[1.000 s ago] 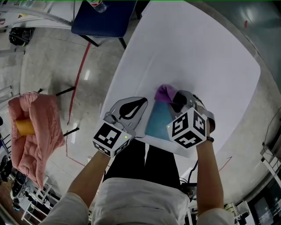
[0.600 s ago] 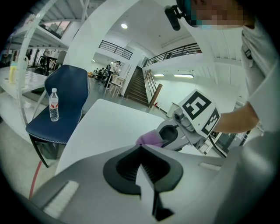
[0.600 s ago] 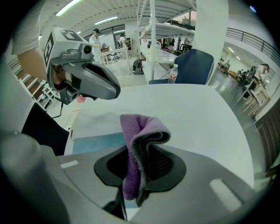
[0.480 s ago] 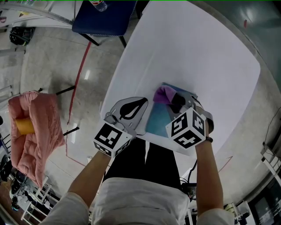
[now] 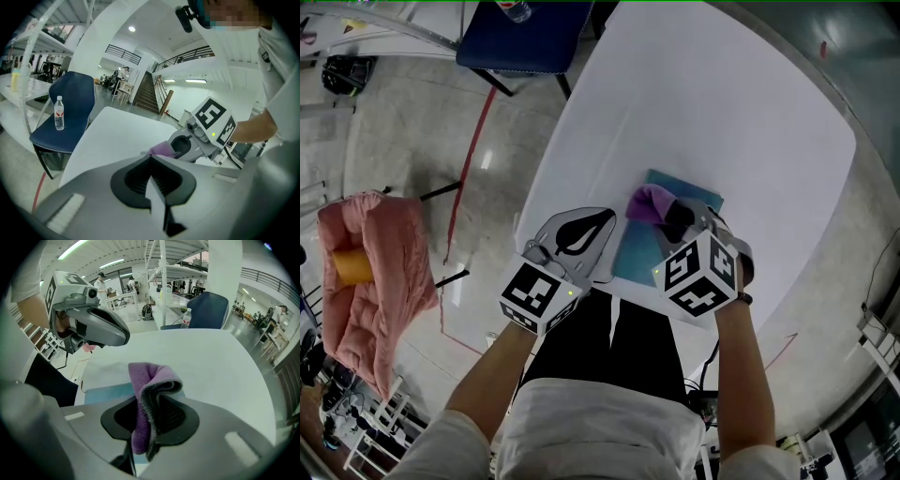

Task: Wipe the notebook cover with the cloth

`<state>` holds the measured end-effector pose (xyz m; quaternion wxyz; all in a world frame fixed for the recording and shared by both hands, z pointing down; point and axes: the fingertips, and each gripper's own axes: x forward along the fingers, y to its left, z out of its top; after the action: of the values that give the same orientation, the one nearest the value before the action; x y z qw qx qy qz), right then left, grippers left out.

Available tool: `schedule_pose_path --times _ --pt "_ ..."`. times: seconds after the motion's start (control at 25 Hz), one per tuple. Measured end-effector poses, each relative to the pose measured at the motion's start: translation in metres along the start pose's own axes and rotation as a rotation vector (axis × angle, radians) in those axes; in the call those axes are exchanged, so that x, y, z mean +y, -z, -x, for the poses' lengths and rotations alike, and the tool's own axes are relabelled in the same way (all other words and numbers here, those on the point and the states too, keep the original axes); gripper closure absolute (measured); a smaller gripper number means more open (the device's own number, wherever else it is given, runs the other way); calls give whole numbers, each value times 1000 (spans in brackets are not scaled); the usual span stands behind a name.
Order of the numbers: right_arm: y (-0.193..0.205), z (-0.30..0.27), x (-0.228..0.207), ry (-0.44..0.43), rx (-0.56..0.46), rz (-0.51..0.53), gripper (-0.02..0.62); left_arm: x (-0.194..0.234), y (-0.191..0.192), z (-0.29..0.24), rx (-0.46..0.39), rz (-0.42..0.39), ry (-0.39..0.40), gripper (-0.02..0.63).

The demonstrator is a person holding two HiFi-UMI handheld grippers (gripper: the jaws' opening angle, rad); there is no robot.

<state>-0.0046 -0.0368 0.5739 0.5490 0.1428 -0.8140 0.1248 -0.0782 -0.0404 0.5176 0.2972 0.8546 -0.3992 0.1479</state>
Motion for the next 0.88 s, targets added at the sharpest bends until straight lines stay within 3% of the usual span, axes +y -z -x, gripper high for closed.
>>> schedule_pose_path --times 0.88 --pt "11 1 45 -65 20 3 488 -16 6 9 -7 -11 1 606"
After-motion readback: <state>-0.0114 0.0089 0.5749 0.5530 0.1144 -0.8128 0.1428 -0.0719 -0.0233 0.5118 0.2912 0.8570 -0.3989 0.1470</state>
